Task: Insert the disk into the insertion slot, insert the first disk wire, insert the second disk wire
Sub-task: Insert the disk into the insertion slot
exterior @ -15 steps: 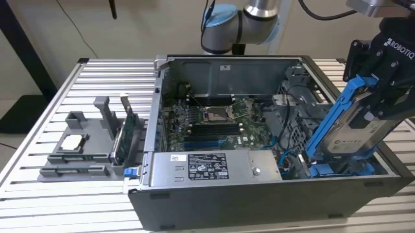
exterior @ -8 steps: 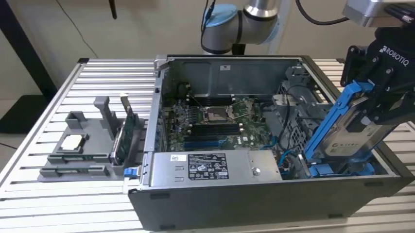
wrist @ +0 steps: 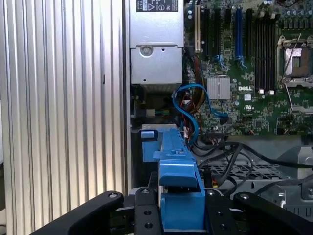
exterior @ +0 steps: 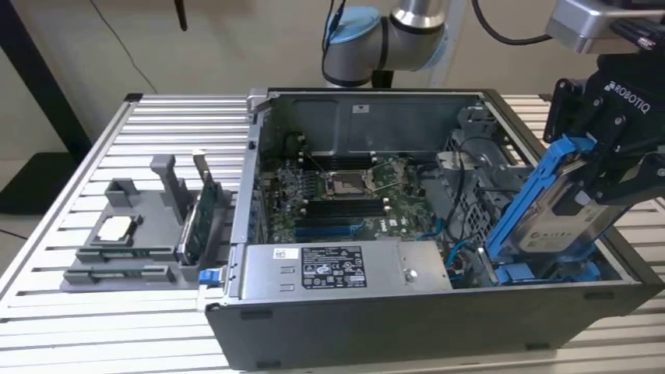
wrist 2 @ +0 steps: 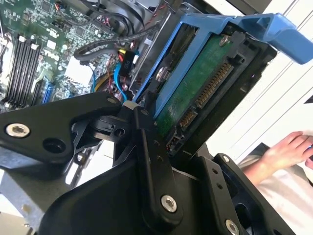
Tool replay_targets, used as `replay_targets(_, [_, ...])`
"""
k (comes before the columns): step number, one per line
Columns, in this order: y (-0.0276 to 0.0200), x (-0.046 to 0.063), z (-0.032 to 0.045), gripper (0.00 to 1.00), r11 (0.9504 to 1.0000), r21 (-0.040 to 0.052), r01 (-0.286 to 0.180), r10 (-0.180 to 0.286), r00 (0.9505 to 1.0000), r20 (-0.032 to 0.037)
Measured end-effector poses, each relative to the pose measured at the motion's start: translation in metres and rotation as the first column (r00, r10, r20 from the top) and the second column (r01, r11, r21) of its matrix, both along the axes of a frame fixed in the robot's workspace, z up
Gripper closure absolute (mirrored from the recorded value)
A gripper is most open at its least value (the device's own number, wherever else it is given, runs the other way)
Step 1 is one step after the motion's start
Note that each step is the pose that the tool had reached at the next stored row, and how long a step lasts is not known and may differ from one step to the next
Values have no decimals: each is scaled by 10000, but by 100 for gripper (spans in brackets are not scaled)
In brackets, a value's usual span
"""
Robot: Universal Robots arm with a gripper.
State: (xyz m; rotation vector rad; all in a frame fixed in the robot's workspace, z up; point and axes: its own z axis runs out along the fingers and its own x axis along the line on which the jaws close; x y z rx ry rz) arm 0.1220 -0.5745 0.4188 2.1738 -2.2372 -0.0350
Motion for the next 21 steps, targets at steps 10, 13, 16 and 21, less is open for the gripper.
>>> replay_targets(10, [0, 17, -72, 67, 10000, 89, 1, -1, 10000, 27])
replay_targets(13, [0, 20, -89, 67, 9999, 124, 0, 0, 10000, 41])
replay_targets(16, [0, 25, -101, 67, 9998, 177, -1, 0, 10000, 48])
replay_targets(21, [4, 31, -119, 67, 9997, 242, 0, -1, 10000, 53])
